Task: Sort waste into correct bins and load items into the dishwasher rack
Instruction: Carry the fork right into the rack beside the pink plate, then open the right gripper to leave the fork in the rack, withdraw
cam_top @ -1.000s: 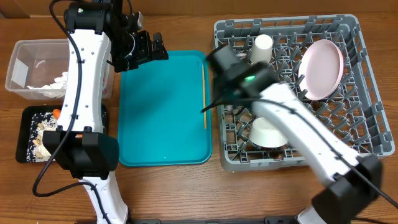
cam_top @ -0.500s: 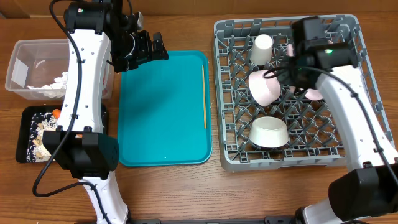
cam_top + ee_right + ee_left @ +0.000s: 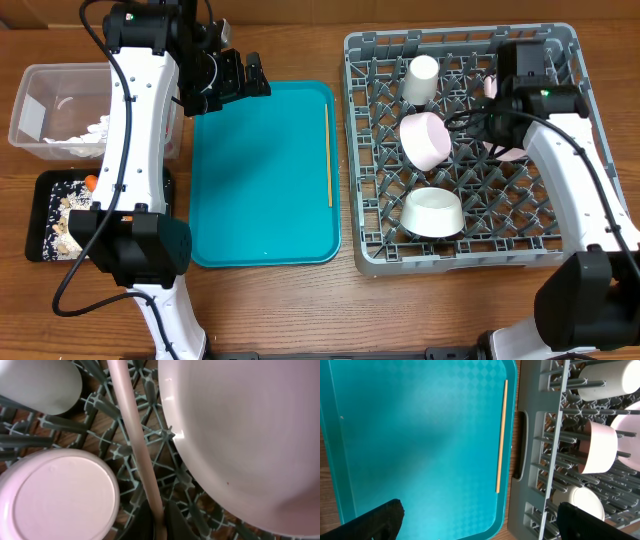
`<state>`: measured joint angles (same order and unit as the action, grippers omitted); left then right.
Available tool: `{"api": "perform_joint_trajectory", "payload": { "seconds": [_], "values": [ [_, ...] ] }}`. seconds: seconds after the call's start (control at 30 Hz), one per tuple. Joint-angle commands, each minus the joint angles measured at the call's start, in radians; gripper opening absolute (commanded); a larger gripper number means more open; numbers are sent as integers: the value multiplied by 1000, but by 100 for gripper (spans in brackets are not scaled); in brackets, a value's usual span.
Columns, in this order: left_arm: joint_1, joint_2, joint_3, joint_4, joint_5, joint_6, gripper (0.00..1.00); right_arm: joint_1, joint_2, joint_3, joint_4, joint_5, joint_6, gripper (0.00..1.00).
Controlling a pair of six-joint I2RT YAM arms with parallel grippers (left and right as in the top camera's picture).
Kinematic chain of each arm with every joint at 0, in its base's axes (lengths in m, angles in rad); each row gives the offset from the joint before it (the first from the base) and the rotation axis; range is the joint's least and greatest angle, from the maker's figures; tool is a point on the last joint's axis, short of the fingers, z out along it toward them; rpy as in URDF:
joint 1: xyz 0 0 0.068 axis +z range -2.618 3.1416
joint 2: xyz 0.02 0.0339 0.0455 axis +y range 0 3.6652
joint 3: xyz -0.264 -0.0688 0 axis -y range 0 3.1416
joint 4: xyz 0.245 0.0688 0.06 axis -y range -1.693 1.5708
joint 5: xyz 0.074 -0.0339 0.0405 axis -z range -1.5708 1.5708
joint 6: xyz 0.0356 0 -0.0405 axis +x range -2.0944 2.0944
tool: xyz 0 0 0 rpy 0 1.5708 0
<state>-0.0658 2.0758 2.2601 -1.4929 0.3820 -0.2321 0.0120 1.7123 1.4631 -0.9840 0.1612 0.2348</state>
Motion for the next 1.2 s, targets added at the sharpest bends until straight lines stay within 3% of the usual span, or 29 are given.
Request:
{"api": "perform_joint_trajectory", "payload": {
  "seconds": [0.0,0.27,0.47,0.53,0.77,0.93,1.17],
  "values": [
    [-6,-32,21,2,-1,8,100,-8,1,-32,43,3,-60,4],
    [-6,-32,21,2,0,8,100,-8,5,-95,104,3,-61,4],
    [-6,-32,21,2,0,8,100,-8,5,-108,119,2,-60,35],
    [-6,-32,21,2,0,8,100,-8,5,-108,115,2,-60,41],
    [-6,-32,21,2,0,8,100,-2,-26,-15,18,-1,-55,40],
    [-6,-32,21,2,0,8,100,44,-98,116,-94,-243,-51,37],
    [-6,-32,20,2,0,8,100,198,-114,105,-91,-526,6,29]
  ]
}}
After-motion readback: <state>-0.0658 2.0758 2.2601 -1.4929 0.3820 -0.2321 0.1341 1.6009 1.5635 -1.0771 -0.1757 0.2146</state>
